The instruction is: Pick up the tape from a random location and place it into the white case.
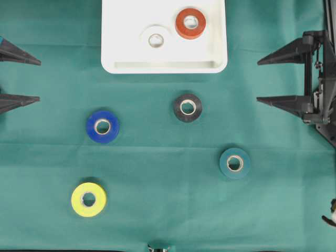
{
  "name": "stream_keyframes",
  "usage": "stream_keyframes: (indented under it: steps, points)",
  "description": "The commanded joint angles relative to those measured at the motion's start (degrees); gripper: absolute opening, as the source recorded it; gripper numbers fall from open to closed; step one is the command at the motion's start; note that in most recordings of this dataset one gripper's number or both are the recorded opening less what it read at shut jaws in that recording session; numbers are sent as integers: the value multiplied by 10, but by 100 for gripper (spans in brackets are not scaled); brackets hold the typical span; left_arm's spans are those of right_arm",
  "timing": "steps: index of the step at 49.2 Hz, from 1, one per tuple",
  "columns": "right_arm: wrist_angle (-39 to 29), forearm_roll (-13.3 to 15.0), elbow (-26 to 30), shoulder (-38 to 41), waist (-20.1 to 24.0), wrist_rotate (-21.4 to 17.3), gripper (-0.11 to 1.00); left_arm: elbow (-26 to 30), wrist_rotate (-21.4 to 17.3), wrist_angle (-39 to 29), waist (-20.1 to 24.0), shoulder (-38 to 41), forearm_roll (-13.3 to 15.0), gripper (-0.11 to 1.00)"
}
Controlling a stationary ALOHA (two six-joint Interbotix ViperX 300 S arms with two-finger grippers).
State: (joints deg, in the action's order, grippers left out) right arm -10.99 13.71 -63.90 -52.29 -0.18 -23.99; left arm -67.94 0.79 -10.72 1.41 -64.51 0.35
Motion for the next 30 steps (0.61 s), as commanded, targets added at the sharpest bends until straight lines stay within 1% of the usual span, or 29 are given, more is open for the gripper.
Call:
stream_keyframes:
  steps: [1, 7, 30]
  points:
    - [26, 0, -4, 4, 1, 0, 88, 13, 1, 4, 2, 8, 1, 97]
    - [40, 1, -7, 12, 1, 1, 88, 13, 1, 4, 2, 7, 1, 97]
    - [40, 1, -5, 10, -4, 1, 88, 12, 1, 1, 2, 7, 1, 97]
